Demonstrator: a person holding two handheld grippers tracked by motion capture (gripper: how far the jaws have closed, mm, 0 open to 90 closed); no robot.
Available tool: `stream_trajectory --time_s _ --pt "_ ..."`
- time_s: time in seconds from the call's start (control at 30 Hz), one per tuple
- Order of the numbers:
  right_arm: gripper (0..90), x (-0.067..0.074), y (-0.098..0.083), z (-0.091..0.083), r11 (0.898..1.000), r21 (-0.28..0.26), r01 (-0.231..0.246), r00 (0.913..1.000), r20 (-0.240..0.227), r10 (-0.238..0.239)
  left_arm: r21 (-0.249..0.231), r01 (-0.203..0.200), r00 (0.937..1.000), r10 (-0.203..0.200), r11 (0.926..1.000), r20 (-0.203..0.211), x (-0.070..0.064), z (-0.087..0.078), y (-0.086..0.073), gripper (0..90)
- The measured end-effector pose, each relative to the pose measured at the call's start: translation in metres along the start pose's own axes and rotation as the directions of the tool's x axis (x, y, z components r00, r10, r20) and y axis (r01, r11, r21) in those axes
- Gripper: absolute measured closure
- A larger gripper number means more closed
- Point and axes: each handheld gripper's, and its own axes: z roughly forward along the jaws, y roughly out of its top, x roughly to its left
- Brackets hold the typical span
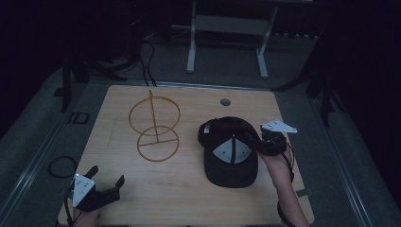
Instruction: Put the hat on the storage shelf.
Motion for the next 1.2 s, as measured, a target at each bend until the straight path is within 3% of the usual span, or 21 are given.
stream_trajectory --time_s 0.33,0.37,0.4,0.43,0.47,0.73,0.97,1.2 --pt "56.4 0.005 -0.007 0.023 0.995 0.092 0.028 0.9985 0.046 -0.032 0.005 -0.002 1.0000 0.002 1.0000 0.002 0.000 0.001 0.000 0.3" --pt "66.6 0.005 -0.008 0.026 0.994 0.102 0.024 0.9973 0.066 -0.031 0.004 -0.001 1.0000 0.001 1.0000 0.003 0.000 0.000 0.000 0.3" --pt "66.6 0.005 -0.008 0.026 0.994 0.102 0.024 0.9973 0.066 -0.031 0.004 -0.001 1.0000 0.001 1.0000 0.003 0.000 0.000 0.000 0.3" --pt "80.2 0.005 -0.009 0.027 0.994 0.107 0.016 0.9959 0.086 -0.025 0.004 0.001 1.0000 -0.001 1.0000 0.000 0.000 0.000 0.000 0.3" --pt "86.7 0.005 -0.009 0.027 0.994 0.109 0.014 0.9959 0.087 -0.023 0.003 0.003 1.0000 -0.003 1.0000 0.000 0.000 0.000 0.000 0.3" --pt "88.5 0.006 -0.004 0.022 0.998 0.052 -0.028 0.9986 0.046 0.026 0.004 0.010 1.0000 -0.010 0.9999 -0.001 0.001 0.001 0.000 0.3" --pt "88.6 0.011 0.010 0.004 0.996 -0.061 -0.073 0.9972 -0.024 0.071 0.024 -0.002 1.0000 0.003 0.9997 -0.007 0.000 0.002 -0.001 0.3" --pt "88.7 0.018 0.034 -0.018 0.989 -0.141 -0.054 0.9984 -0.024 0.052 0.077 -0.033 0.9982 0.037 0.9965 -0.048 -0.007 0.005 0.000 0.3"
